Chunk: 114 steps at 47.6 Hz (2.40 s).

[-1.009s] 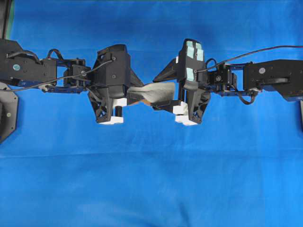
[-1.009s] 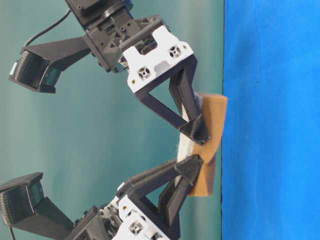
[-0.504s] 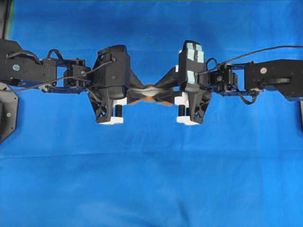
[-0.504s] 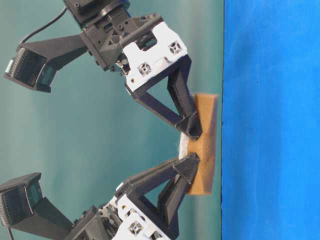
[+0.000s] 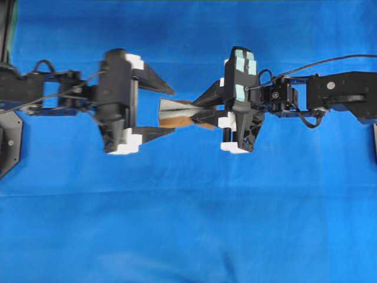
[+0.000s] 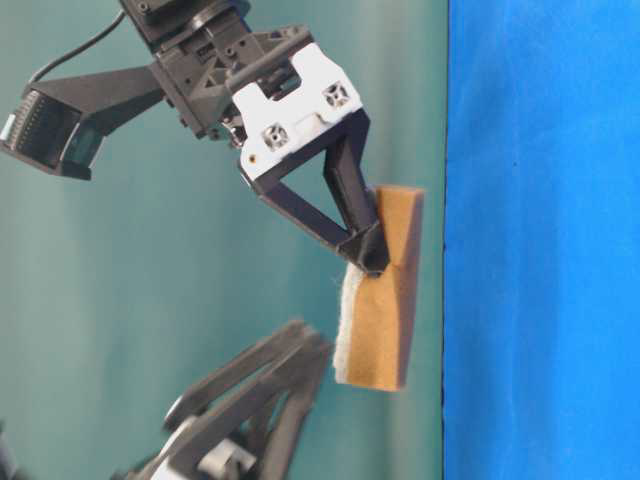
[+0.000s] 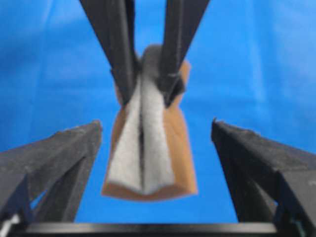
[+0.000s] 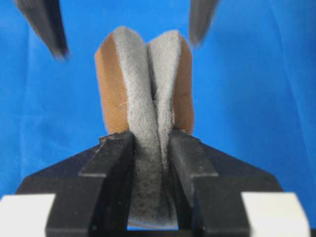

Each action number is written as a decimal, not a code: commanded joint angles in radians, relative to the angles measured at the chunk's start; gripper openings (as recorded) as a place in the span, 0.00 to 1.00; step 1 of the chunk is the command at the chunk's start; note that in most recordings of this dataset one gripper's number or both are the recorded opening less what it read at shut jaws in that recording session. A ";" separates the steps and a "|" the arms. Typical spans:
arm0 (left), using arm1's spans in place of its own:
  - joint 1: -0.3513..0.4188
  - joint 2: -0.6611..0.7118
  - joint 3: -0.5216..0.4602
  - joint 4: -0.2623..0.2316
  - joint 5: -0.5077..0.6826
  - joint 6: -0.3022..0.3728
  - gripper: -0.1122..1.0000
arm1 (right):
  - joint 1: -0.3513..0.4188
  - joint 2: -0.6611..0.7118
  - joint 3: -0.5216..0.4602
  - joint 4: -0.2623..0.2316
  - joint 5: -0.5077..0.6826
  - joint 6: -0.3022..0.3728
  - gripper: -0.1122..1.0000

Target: Hand over the sponge with the left arm and wipe it with the right arm.

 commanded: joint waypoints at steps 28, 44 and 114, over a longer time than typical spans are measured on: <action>-0.038 -0.307 0.164 0.002 -0.086 -0.020 0.88 | 0.002 -0.029 0.005 -0.003 -0.006 0.003 0.37; -0.038 -0.308 0.167 0.000 -0.080 -0.020 0.88 | 0.058 0.061 0.097 0.048 -0.089 0.032 0.37; -0.038 -0.305 0.179 0.002 -0.081 -0.021 0.88 | -0.222 0.253 0.114 -0.029 -0.204 -0.072 0.35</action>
